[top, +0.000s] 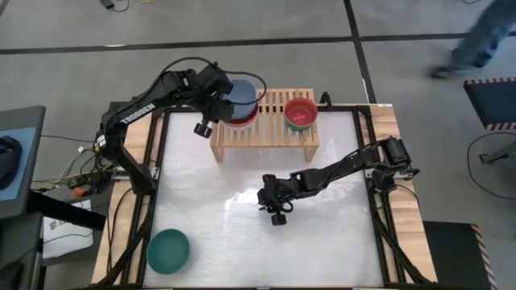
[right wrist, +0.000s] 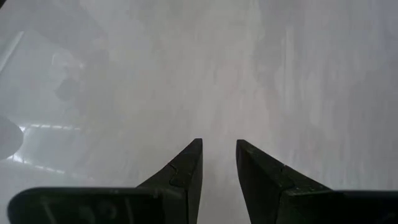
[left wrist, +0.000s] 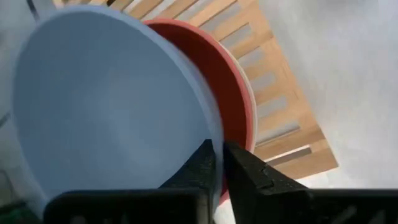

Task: Place and stack bowls onto a shelf
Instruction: Stack the blue bowl on top of the orange bowl, then stack the green bowl on top of the blue bowl

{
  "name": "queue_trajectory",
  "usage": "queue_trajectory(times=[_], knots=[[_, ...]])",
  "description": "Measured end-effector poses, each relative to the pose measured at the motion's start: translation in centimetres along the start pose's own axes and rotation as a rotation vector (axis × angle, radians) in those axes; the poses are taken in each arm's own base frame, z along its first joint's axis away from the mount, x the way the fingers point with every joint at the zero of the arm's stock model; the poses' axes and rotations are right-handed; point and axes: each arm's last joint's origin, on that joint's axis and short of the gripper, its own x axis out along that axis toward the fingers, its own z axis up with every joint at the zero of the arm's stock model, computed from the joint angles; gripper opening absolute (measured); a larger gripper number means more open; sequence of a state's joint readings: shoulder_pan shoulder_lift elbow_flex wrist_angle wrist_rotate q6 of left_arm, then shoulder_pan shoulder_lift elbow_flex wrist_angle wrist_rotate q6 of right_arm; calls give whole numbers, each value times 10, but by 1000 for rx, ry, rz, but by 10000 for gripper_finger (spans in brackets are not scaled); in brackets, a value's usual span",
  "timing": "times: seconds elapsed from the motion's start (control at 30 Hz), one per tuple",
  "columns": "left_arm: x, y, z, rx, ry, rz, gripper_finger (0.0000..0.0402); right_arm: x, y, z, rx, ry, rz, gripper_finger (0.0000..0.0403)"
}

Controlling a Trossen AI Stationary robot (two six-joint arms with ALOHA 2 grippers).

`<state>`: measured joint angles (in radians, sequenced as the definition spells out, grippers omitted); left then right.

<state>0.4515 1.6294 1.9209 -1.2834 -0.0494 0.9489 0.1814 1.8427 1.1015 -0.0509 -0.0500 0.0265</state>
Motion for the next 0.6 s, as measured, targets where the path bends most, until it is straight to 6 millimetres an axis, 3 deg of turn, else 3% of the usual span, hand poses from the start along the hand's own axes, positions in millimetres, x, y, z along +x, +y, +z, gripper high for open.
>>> queue_trajectory(times=[0.3, 0.47, 0.6], knots=[[-3, -2, -1, -108, 35, 19, 115, 0, 0, 0, 1, -2, 1, 122], [-25, -9, 0, -194, 97, 163, 168, 0, 0, 0, 3, -3, 0, 123], [-48, -26, 2, -277, 133, 247, 184, 0, -3, 2, 16, -25, -7, 123]])
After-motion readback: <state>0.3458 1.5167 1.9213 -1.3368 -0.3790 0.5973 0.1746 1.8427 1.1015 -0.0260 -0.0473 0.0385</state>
